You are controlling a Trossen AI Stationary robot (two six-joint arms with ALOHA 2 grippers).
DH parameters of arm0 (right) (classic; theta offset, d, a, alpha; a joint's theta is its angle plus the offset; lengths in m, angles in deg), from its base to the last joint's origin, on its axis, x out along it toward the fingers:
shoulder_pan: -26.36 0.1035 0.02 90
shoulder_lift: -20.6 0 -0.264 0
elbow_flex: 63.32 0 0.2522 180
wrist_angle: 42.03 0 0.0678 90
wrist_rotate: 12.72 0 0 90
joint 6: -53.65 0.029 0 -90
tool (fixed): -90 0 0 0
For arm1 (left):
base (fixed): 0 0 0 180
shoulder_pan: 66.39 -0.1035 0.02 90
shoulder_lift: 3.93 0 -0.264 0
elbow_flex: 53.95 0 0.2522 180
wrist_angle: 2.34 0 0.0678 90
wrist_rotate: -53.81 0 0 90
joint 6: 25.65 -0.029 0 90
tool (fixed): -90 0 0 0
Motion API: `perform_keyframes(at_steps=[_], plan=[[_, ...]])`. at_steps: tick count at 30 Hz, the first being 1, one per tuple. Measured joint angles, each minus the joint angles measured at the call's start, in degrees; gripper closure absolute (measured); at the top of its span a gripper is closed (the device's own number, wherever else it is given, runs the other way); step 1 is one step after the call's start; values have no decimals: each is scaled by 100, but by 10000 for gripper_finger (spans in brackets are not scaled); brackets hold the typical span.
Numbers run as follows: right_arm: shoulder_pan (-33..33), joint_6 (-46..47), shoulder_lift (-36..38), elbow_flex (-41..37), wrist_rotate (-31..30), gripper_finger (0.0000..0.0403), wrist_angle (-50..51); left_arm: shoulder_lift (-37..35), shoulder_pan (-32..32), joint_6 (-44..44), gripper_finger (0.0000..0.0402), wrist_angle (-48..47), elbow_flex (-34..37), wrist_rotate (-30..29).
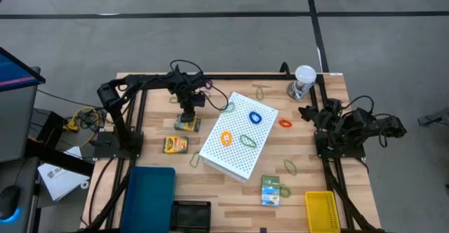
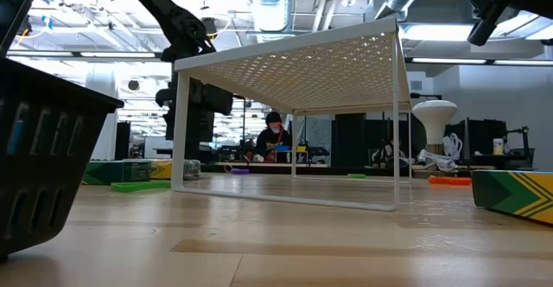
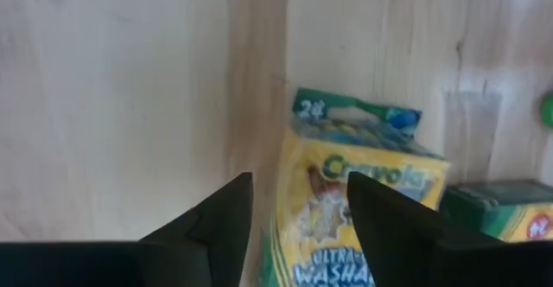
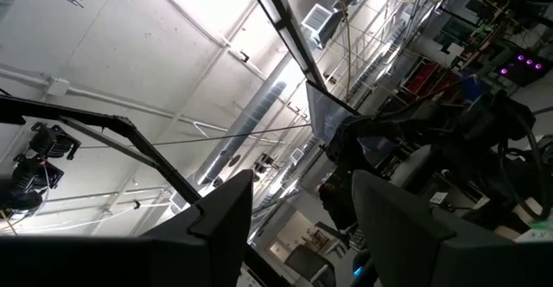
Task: Pick & Place Office Desk Supplies
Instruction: Put the yellow crayon box into the blue bin
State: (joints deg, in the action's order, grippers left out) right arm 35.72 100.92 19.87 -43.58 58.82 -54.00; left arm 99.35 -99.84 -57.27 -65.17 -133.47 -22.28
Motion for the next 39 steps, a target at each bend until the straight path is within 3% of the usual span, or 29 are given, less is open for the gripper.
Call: perform_keyframes(at_steps=[19, 30, 39], plan=[[0, 198, 1, 0, 2, 207, 33, -26, -40, 239, 272, 623, 454, 558], [0, 336, 2, 0, 5, 207, 117, -13, -39, 362, 390, 845, 461, 665], [0, 336, 2, 0, 7, 207, 130, -12, -39, 464, 400, 822, 459, 665]])
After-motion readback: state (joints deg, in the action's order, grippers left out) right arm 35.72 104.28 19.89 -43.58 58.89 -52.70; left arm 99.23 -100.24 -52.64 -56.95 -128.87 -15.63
